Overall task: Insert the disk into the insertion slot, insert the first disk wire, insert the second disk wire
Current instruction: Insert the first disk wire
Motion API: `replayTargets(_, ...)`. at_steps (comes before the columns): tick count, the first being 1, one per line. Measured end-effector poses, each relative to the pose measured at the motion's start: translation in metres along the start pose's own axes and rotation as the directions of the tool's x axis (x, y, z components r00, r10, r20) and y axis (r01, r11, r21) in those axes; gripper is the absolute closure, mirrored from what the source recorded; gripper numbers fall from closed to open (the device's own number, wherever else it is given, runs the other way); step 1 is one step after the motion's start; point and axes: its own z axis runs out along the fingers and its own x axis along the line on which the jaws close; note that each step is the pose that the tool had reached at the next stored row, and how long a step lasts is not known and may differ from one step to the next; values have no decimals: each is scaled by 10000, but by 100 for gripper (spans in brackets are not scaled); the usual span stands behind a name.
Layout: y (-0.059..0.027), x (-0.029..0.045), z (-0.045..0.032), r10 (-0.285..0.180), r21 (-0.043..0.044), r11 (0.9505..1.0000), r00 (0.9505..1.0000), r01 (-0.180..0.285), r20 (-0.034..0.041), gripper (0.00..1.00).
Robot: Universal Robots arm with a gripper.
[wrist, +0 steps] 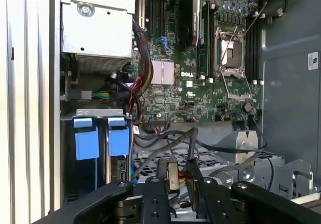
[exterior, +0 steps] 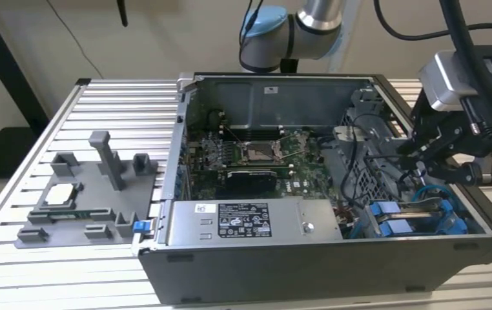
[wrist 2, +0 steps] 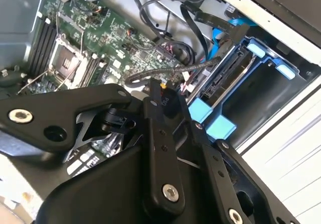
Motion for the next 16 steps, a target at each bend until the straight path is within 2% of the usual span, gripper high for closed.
replayTargets(11, 1, 27, 7, -3, -1, 10000, 10000, 3, 13, 0)
replayTargets(16, 14, 28, 13, 0, 0, 10000, 10000, 0, 57, 0)
